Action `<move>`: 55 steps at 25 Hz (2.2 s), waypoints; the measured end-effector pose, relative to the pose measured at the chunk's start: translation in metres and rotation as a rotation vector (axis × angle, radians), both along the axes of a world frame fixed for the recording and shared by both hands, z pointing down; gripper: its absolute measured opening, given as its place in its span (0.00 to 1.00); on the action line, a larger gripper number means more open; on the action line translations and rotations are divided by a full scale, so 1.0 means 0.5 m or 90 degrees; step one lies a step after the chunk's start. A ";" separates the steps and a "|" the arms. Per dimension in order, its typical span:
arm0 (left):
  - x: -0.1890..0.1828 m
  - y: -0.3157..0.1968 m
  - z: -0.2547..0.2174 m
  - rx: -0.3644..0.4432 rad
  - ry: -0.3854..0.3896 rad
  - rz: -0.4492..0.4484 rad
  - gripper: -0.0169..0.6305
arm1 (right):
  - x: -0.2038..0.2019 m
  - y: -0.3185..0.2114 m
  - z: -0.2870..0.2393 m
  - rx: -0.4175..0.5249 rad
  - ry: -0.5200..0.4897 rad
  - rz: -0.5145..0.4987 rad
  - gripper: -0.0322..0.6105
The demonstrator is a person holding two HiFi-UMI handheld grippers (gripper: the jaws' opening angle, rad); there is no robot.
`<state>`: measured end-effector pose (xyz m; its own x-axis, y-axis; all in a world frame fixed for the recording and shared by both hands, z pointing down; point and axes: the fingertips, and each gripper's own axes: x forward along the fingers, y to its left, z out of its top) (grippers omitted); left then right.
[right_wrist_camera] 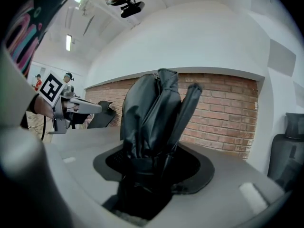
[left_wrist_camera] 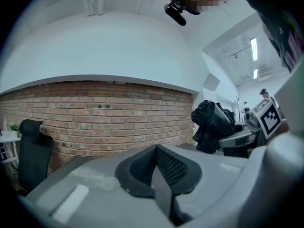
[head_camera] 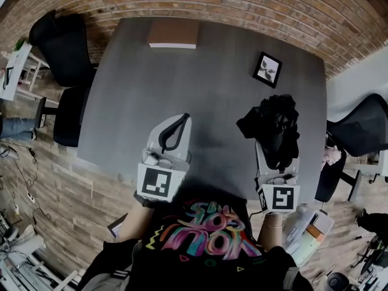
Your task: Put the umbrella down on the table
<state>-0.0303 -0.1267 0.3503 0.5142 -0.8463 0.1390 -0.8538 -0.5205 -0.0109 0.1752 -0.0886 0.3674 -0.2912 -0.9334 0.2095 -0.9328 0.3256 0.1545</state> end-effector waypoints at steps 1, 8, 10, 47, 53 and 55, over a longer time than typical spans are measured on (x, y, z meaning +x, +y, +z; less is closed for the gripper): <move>-0.005 -0.005 0.001 0.001 0.002 0.000 0.03 | -0.007 -0.004 0.002 -0.006 0.004 -0.001 0.43; -0.048 -0.023 0.010 -0.006 0.011 -0.016 0.03 | -0.056 -0.041 0.007 0.001 0.011 -0.032 0.43; -0.058 -0.023 0.013 -0.007 0.010 -0.022 0.03 | -0.067 -0.049 0.016 -0.007 0.019 -0.042 0.44; -0.180 -0.009 0.082 -0.065 -0.013 -0.139 0.03 | -0.265 -0.237 0.370 -0.191 0.174 -0.241 0.45; -0.175 -0.018 0.090 -0.071 -0.014 -0.143 0.03 | -0.270 -0.249 0.414 -0.218 0.206 -0.253 0.45; -0.174 -0.020 0.094 -0.075 -0.014 -0.142 0.03 | -0.278 -0.250 0.424 -0.223 0.220 -0.265 0.46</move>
